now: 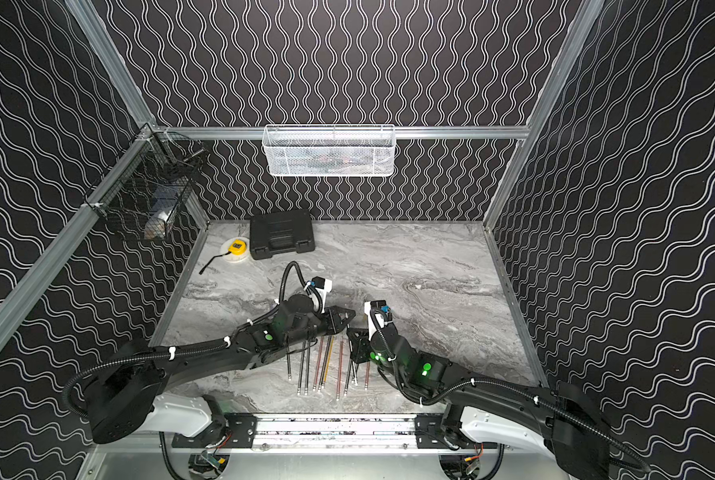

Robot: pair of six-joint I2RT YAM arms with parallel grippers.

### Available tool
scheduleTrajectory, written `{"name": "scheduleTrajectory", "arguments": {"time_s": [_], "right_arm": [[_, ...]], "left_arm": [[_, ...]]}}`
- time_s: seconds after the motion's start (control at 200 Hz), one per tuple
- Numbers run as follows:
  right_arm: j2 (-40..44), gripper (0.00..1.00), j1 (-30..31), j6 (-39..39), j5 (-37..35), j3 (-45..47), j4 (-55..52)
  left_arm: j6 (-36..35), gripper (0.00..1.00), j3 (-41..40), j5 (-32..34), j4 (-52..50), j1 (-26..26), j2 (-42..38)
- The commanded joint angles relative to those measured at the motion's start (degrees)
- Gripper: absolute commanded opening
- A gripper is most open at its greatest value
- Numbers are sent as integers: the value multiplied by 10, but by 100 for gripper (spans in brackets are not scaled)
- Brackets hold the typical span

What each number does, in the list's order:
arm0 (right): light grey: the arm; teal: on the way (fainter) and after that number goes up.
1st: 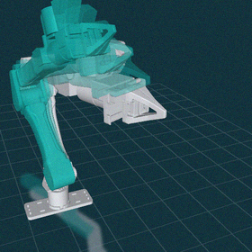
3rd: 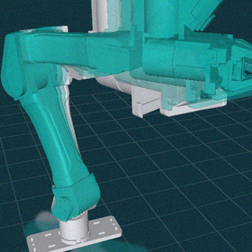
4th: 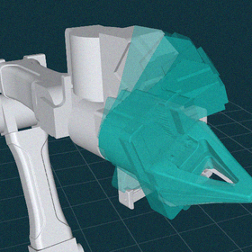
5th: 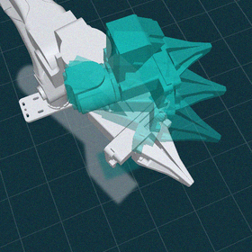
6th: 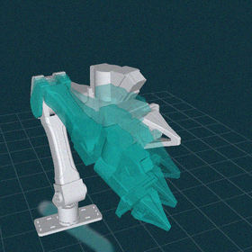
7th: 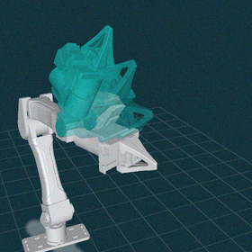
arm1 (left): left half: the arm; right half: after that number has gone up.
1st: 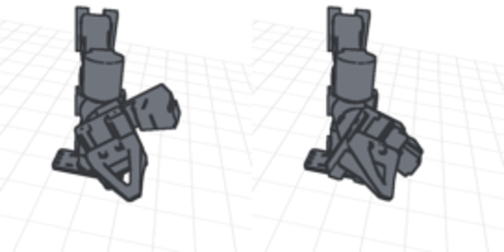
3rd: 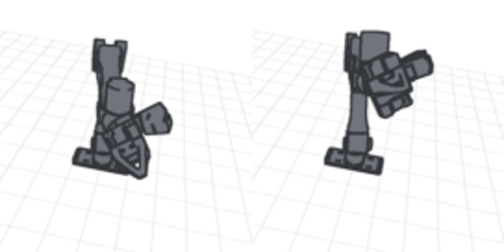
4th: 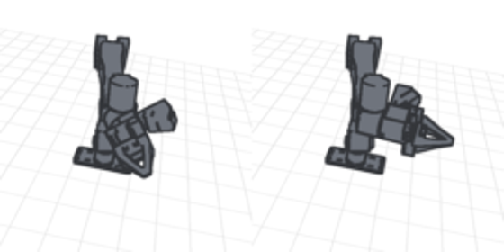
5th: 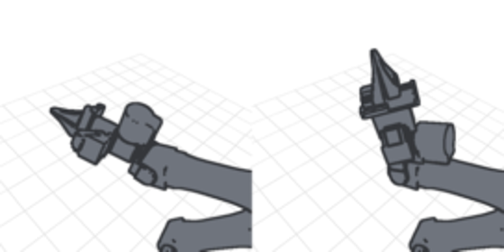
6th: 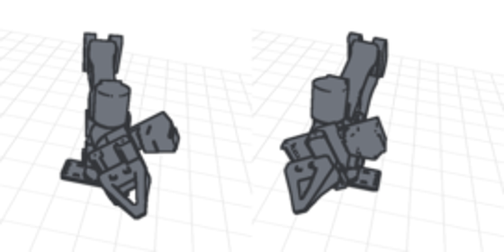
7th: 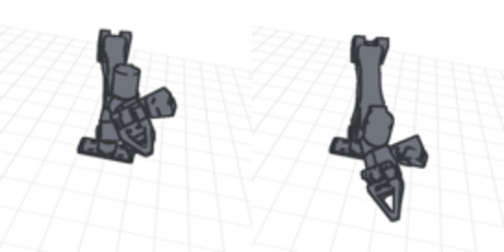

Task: Remove the protective cover of the pencils
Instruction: Remove the protective sleeve from the pencil.

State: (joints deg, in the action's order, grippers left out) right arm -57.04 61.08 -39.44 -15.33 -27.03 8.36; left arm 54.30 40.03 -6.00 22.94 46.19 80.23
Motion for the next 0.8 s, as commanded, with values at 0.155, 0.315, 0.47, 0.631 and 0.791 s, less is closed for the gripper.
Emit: {"name": "scheduleTrajectory", "arguments": {"time_s": [0.155,0.315,0.47,0.631,0.791], "right_arm": [[-16,0,15,2,17,-9,3],[-17,0,27,-3,11,-5,1],[-11,0,38,-7,6,2,2],[-3,0,46,-10,-10,4,-7],[-1,0,46,-14,-19,7,-12]], "left_arm": [[0,12,-1,57,2,-12,-16],[-10,12,-3,62,-9,-20,-23],[-9,12,-11,66,2,-28,-25],[-10,11,-13,68,-4,-30,-29],[-14,11,-18,77,-8,-30,-39]]}}
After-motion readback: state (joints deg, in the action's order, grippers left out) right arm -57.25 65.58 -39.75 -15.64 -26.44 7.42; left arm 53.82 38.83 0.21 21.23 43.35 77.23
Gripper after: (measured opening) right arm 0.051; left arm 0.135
